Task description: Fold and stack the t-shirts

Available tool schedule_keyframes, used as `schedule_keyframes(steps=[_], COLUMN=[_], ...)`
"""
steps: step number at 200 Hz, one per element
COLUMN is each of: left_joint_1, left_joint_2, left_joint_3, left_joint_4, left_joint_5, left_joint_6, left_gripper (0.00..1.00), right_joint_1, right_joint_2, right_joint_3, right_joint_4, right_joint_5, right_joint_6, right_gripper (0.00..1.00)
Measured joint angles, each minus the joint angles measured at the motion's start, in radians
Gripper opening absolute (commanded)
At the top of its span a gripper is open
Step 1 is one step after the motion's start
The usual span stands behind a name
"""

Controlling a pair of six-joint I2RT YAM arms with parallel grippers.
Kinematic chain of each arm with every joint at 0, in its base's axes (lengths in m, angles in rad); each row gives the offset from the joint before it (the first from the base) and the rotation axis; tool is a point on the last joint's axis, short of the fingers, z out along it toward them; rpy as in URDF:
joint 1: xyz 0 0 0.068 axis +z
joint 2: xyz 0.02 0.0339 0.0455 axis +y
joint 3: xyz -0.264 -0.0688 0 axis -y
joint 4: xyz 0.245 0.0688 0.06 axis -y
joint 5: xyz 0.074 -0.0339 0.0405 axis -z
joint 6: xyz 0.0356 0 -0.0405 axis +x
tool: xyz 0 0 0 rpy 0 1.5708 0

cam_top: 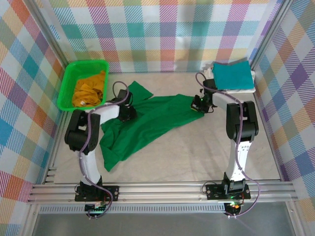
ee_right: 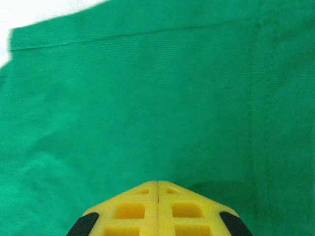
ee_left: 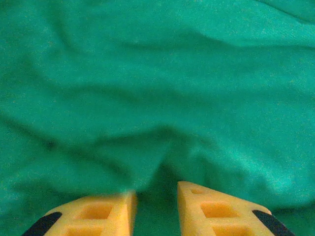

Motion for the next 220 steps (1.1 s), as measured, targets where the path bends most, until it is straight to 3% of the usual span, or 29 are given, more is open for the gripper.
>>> schedule_keyframes(steps=[28,52,69,90,117,141,150,167,180,220], left_joint_1=[0.003,0.011,0.017,0.011,-0.031,-0.161,-0.22,-0.317,-0.364,-0.397], left_joint_2=[0.148,0.312,0.336,0.272,0.049,-0.163,-0.204,-0.206,-0.168,-0.034], left_joint_3=[0.238,0.48,0.541,0.503,0.332,0.178,0.139,0.102,0.09,0.106], left_joint_4=[-0.014,-0.063,-0.078,-0.092,-0.095,-0.057,-0.05,-0.056,-0.081,-0.163], left_joint_5=[0.008,0.009,0.002,-0.025,-0.081,-0.098,-0.094,-0.084,-0.083,-0.126], left_joint_6=[0.001,0.011,0.025,0.047,0.092,0.193,0.236,0.311,0.366,0.492], left_gripper=[0.29,0.3,0.32,0.37,0.39,0.39,0.47,0.52,0.63,0.67], right_joint_1=[0.001,0.005,0.013,0.018,0.023,0.022,0.022,0.022,0.022,0.022], right_joint_2=[0.033,0.023,-0.026,-0.183,-0.412,-0.522,-0.533,-0.535,-0.535,-0.535], right_joint_3=[0.029,0.036,0.013,-0.084,-0.223,-0.343,-0.379,-0.43,-0.451,-0.456], right_joint_4=[0.024,0.035,0.043,0.061,0.1,0.163,0.177,0.2,0.212,0.292], right_joint_5=[-0.016,-0.025,-0.031,-0.028,-0.022,-0.001,0.005,0.017,0.018,0.01], right_joint_6=[0.027,0.037,0.035,0.025,0.009,-0.015,-0.026,-0.035,-0.035,-0.032], right_gripper=[0.04,0.15,0.21,0.26,0.28,0.33,0.35,0.37,0.38,0.44])
